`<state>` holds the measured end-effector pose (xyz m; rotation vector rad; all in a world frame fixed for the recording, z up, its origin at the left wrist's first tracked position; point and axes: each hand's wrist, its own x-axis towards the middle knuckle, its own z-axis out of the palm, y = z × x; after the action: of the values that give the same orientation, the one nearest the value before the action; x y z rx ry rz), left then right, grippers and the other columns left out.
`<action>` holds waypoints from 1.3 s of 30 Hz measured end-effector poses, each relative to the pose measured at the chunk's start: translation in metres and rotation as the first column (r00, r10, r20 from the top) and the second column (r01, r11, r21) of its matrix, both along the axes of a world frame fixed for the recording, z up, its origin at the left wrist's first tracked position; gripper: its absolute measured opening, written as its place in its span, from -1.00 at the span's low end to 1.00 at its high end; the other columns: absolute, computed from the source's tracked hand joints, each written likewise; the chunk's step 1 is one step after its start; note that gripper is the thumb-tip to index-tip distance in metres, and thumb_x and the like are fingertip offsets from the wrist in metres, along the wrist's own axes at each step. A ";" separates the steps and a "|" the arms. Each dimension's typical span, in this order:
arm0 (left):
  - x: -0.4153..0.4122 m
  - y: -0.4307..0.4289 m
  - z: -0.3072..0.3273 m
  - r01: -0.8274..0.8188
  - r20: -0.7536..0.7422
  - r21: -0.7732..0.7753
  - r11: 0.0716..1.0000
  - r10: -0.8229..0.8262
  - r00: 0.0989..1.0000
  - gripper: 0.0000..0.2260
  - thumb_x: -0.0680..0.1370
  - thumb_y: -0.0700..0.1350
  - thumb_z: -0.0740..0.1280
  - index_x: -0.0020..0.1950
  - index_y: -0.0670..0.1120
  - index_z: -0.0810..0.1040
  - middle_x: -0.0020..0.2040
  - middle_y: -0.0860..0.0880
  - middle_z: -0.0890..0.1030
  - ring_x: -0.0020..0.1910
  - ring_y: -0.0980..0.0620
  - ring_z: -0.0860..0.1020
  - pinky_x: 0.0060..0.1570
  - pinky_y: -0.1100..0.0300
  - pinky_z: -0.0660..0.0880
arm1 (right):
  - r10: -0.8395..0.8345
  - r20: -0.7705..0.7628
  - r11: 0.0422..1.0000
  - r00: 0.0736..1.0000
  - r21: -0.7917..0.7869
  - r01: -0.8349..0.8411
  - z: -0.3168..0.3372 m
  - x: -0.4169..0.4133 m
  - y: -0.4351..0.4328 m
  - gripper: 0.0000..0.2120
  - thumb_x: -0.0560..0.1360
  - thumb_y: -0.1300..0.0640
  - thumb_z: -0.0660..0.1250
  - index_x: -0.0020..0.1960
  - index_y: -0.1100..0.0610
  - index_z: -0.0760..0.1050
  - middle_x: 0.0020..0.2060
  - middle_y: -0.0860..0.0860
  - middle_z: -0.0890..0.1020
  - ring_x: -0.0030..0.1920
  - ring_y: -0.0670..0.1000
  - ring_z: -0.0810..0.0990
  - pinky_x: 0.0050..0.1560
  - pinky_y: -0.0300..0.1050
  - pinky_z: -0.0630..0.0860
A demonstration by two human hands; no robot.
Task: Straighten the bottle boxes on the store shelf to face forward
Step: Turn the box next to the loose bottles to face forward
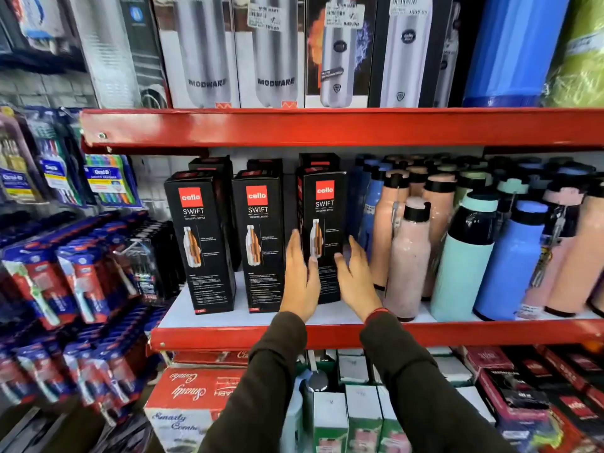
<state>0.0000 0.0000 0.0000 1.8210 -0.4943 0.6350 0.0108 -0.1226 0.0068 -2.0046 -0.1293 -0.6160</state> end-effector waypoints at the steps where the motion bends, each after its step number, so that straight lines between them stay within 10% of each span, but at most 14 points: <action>1: 0.004 -0.003 -0.001 -0.011 -0.075 -0.058 0.998 0.007 0.997 -0.48 0.68 -0.11 0.07 0.60 -0.11 -0.05 0.62 -0.03 0.00 0.60 0.11 -0.02 0.56 0.21 -0.05 | 0.004 -0.027 1.000 1.000 0.012 -0.003 -0.001 0.004 -0.002 -0.49 0.64 0.08 0.11 0.54 0.15 0.09 0.53 0.11 0.21 0.53 0.06 0.15 0.45 -0.17 0.05; 6: 0.017 -0.010 0.001 -0.023 -0.400 -0.243 0.970 -0.078 0.913 -0.51 0.68 0.04 0.03 0.60 -0.04 0.05 0.61 -0.02 0.11 0.58 0.05 0.09 0.53 0.16 0.01 | 0.117 -0.129 0.984 0.985 0.146 -0.098 -0.010 0.017 -0.003 -0.67 0.64 0.19 0.10 0.40 0.13 0.33 0.28 0.12 0.49 0.31 0.11 0.45 0.27 -0.12 0.38; 10: 0.022 -0.012 -0.005 0.003 -0.386 -0.365 0.931 -0.154 0.910 -0.51 0.67 0.13 0.01 0.57 0.00 0.15 0.58 0.01 0.22 0.55 0.09 0.18 0.57 0.05 0.06 | 0.177 -0.103 0.956 0.979 0.253 -0.146 -0.021 0.020 -0.004 -0.61 0.61 0.24 0.15 0.41 0.03 0.31 0.23 0.00 0.54 0.20 -0.05 0.51 0.04 -0.44 0.40; 16: 0.012 -0.010 0.000 0.054 -0.311 -0.450 0.891 -0.213 0.926 -0.59 0.55 0.31 0.08 0.32 0.26 0.49 0.31 0.22 0.52 0.39 0.23 0.42 0.45 0.13 0.28 | 0.140 0.010 0.962 0.990 0.233 -0.139 -0.028 0.014 -0.006 -0.36 0.38 0.20 0.50 0.31 -0.20 0.30 0.18 -0.11 0.58 0.21 -0.13 0.55 0.21 -0.18 0.47; 23: 0.001 -0.014 -0.001 0.055 -0.211 -0.524 0.850 -0.192 0.958 -0.65 0.66 0.09 0.09 0.35 0.05 0.52 0.22 0.23 0.59 0.28 0.31 0.50 0.36 0.12 0.44 | 0.061 0.082 0.964 0.995 0.254 -0.080 -0.021 0.015 -0.011 -0.19 0.17 0.01 0.65 0.32 -0.10 0.34 0.17 -0.16 0.59 0.20 -0.15 0.55 0.23 -0.08 0.50; 32: 0.024 -0.014 -0.009 -0.066 -0.253 -0.313 0.948 -0.016 0.967 -0.60 0.69 -0.07 0.05 0.55 -0.02 0.23 0.45 0.09 0.35 0.44 0.19 0.26 0.38 0.31 0.17 | 0.144 0.075 0.961 0.987 0.226 -0.158 -0.010 0.014 -0.027 -0.13 0.22 0.13 0.57 0.43 -0.10 0.27 0.13 -0.32 0.53 0.13 -0.40 0.49 0.06 -0.48 0.43; 39: 0.033 -0.009 -0.020 -0.027 -0.287 -0.364 0.931 -0.085 0.954 -0.62 0.66 -0.15 0.12 0.46 0.13 0.30 0.29 0.23 0.45 0.31 0.21 0.40 0.34 0.30 0.26 | 0.281 0.066 0.942 0.958 0.174 -0.288 -0.012 0.013 -0.030 -0.14 0.42 0.28 0.44 0.53 -0.16 0.09 0.45 -0.19 0.34 0.45 -0.22 0.28 0.41 -0.20 0.29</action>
<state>0.0334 -0.0095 -0.0205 1.5145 -0.1828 0.3879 0.0238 -0.1528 -0.0053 -1.7553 -0.3681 -0.4642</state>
